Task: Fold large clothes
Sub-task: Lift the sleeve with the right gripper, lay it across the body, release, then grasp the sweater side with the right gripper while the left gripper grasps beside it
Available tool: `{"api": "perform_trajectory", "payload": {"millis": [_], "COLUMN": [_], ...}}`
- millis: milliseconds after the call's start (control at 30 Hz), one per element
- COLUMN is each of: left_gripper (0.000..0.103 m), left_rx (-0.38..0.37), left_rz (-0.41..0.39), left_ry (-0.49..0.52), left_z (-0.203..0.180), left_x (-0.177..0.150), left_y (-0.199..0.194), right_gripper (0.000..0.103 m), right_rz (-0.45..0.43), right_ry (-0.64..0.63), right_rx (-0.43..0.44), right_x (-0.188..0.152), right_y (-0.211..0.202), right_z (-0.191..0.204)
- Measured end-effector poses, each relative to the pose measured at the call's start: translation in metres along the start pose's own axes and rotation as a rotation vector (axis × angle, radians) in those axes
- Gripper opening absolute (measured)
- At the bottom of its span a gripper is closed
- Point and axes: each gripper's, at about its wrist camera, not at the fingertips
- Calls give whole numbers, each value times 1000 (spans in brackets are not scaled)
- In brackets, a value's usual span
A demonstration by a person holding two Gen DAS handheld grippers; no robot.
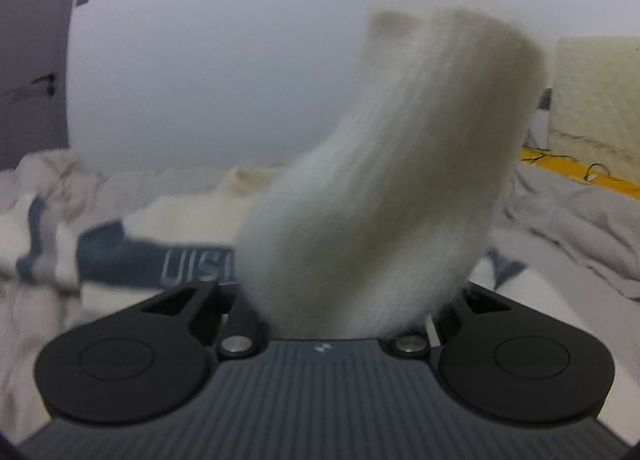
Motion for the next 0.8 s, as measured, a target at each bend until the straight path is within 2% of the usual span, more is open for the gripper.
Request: {"api": "perform_trajectory", "payload": {"millis": [33, 67, 100, 133, 200, 367, 500, 600, 733, 800], "left_gripper": [51, 51, 51, 51, 51, 51, 52, 60, 62, 64], "left_rx": [-3, -6, -12, -17, -28, -41, -60, -92, -144, -183], "left_rz": [5, 8, 11, 14, 12, 16, 6, 24, 17, 32], "left_ry": [-4, -6, -8, -8, 2, 59, 153, 212, 302, 326], "left_z": [1, 1, 1, 0, -3, -13, -30, -43, -62, -70], "left_x": [0, 1, 1, 1, 1, -4, -11, -17, -31, -38], "left_y": [1, 3, 4, 5, 4, -1, -6, -7, -13, -14], "right_gripper": [47, 55, 71, 80, 80, 80, 80, 80, 79, 79], "right_rz": [8, 16, 29, 40, 60, 180, 299, 337, 377, 423], "right_ry": [-15, -23, -25, -26, -27, 1, 0, 92, 226, 310], "right_rx": [16, 36, 64, 88, 137, 247, 229, 259, 232, 225], "right_x": [-1, 0, 2, 2, 6, 16, 5, 0, -7, -10], "right_y": [-5, -9, -14, -27, -41, -60, -71, -74, -60, -51], "right_z": [1, -2, -7, -1, -13, -30, -36, -59, -88, -103]}}
Point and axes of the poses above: each gripper's, at about its wrist camera, not at the fingertips, and y roughly the way its jaws point, z to its left, x to its top, and after that the axes turned 2 degrees about y, right-handed
